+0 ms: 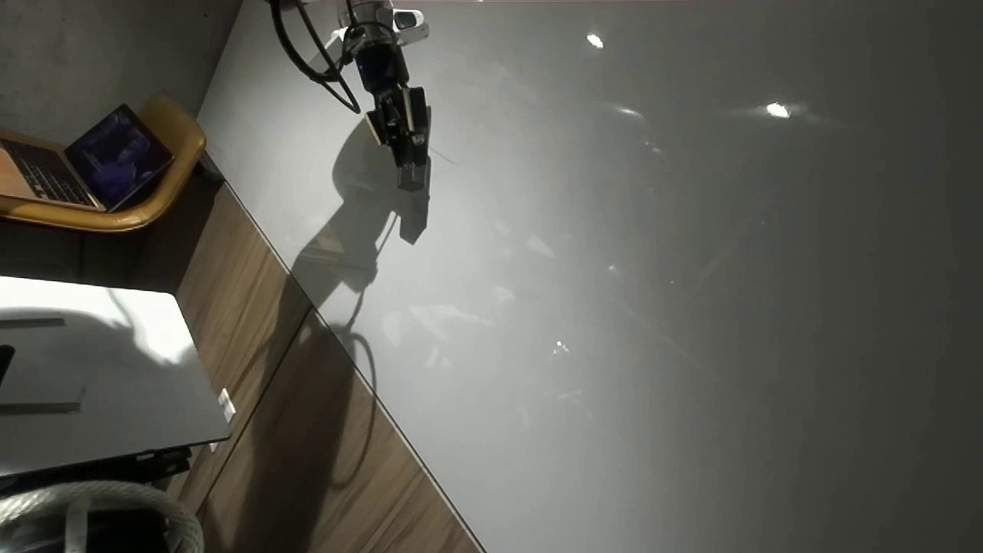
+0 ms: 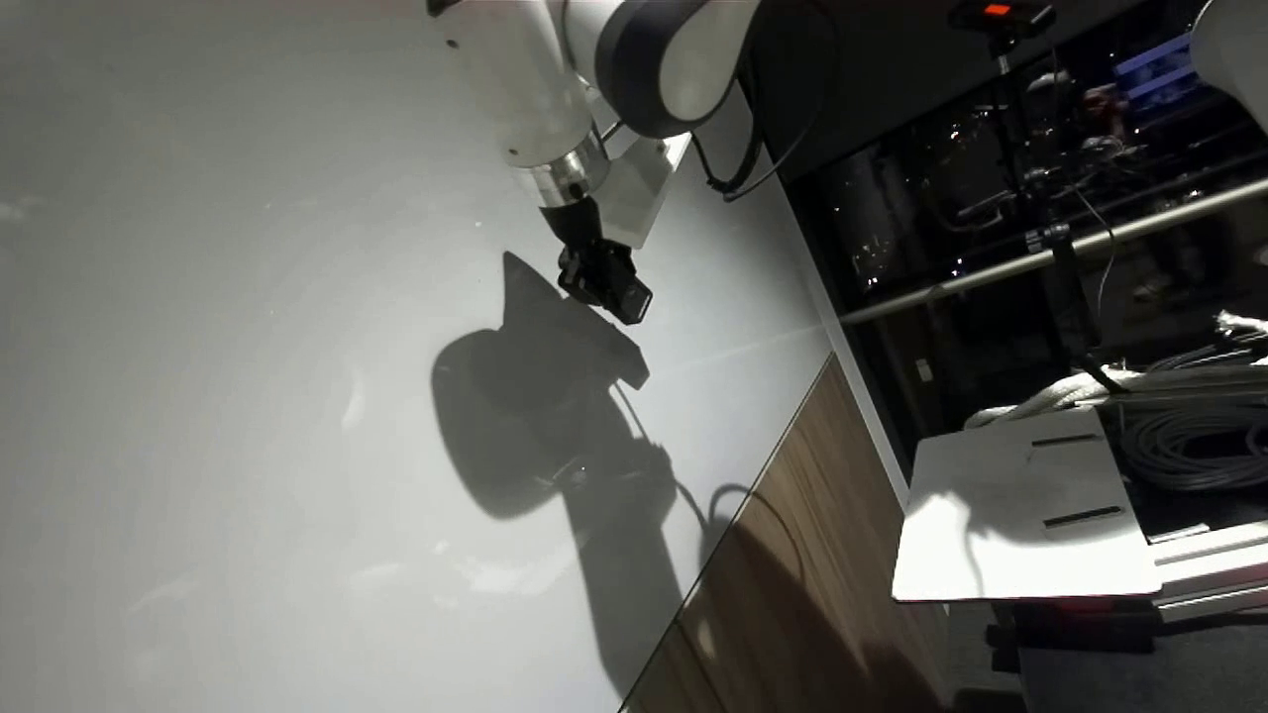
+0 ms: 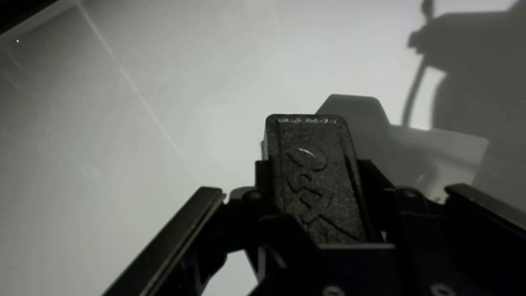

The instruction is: Use the eraser to wipe the whiteboard.

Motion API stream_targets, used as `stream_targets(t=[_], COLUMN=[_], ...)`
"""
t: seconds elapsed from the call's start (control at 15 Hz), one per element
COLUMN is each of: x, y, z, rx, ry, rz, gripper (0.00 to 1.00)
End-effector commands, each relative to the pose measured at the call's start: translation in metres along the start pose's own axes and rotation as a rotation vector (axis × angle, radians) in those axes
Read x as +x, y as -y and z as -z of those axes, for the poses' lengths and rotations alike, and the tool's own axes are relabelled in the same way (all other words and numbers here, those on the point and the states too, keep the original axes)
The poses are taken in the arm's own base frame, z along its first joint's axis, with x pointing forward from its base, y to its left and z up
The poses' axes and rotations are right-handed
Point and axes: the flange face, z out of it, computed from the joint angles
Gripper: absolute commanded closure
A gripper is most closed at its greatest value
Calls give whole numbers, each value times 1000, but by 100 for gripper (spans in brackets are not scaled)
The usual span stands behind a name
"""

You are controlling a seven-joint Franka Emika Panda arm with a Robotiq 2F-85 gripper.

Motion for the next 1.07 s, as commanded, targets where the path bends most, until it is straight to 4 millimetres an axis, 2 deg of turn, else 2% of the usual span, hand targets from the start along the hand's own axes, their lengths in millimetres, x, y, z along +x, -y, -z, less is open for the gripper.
stream_targets(t=[0.0,0.2,0.33,0.4,0.6,0.73,0.8,1.0], x=[-9,24,46,51,47,49,53,73], y=[-85,-132,-141,-131,-94,-73,-60,-27], z=[-18,-28,-32,-35,-52,-57,-54,-28], rx=[58,163,274,334,473,562,590,617], ry=[-74,-155,-191,-174,-63,-6,14,46], rz=[-8,-6,-26,-31,-9,3,15,64], gripper=[71,71,71,71,71,71,71,71])
